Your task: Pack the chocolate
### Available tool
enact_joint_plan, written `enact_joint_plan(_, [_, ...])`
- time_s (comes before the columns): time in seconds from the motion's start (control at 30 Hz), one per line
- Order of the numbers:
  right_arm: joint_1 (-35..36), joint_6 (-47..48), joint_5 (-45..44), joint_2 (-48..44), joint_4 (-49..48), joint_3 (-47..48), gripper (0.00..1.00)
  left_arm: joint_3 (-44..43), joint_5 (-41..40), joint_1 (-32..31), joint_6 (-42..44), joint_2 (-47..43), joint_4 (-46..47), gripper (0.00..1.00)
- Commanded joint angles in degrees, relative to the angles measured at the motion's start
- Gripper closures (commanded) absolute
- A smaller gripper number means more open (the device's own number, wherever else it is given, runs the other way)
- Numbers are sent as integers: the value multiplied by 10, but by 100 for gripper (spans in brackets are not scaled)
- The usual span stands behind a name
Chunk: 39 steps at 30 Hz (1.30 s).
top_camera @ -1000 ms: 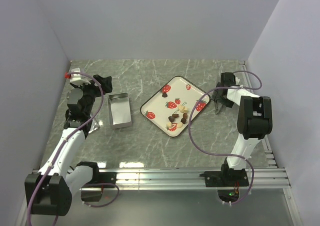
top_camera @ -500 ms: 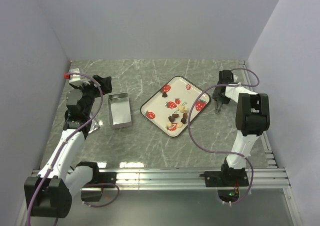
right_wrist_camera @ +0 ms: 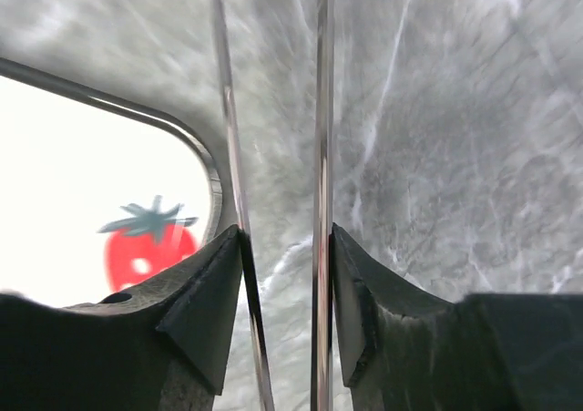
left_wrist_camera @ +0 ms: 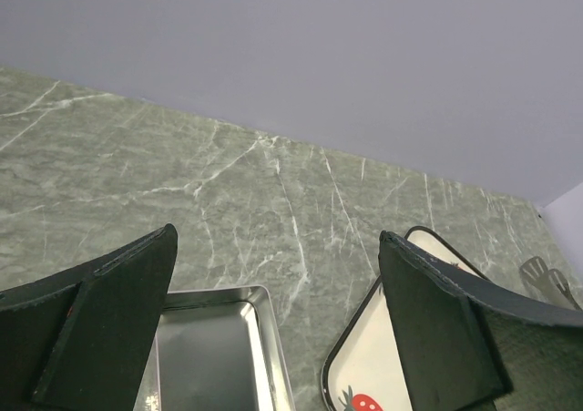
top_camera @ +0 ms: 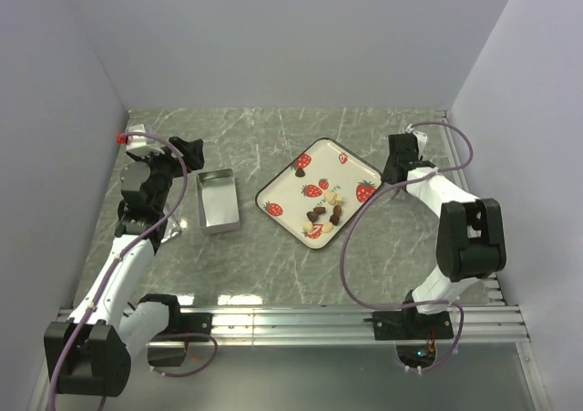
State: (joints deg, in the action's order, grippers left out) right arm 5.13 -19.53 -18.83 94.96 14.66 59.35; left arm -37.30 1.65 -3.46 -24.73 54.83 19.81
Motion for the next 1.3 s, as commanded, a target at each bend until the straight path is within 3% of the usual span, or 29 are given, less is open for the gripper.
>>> enact_joint_plan(0.0, [18,7,-47,-48,-24,-4,52,-1,3,-2,-1,-16,16,2])
enact_joint_plan(0.37, [66,5,-74,-129,-28,-35,55,6,5,-3,-2,-24,20,2])
enact_joint_plan(0.7, [141,13,-66,-260,12,-67,57,11,-2,-8,1,-37,11,2])
enact_joint_plan(1.07, [318,-25,-103,-340,69,-103,60,7,-6,-15,9,-34,2,2])
enact_joint_plan(1.27, [408,-73,-154,-315,133,-102,61,10,-8,-15,10,-38,1,2])
